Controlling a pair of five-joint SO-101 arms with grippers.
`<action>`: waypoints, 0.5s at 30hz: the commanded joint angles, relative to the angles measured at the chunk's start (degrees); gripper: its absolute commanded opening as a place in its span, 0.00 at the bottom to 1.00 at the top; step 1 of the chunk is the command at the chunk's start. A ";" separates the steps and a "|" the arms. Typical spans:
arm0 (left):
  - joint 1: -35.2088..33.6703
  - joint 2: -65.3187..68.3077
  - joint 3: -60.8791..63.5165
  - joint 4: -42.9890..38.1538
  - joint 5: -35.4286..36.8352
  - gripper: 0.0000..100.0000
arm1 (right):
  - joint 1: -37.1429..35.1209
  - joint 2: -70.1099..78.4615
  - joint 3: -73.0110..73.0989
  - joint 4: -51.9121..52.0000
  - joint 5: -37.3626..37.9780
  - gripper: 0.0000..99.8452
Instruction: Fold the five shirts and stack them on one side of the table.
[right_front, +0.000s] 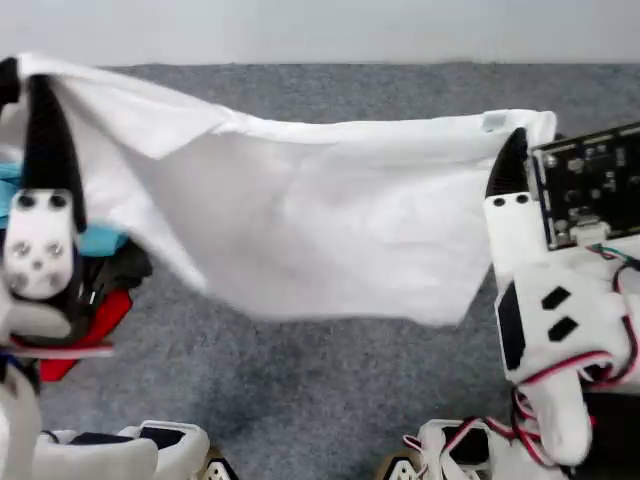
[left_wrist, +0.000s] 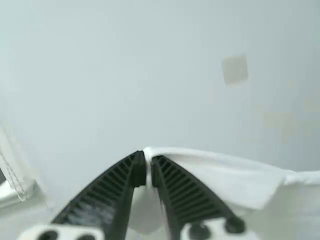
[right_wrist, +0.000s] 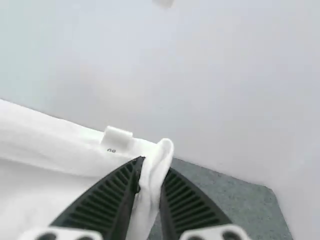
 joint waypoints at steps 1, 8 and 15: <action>0.35 2.11 4.79 -0.44 0.26 0.02 | 0.75 5.49 -0.79 -1.89 0.53 0.01; 0.09 14.42 26.51 -18.55 -0.44 0.02 | 0.48 27.91 -0.97 -18.51 0.26 0.01; -1.58 28.92 25.01 -63.30 -10.64 0.02 | 0.75 47.69 -17.85 -41.45 0.18 0.01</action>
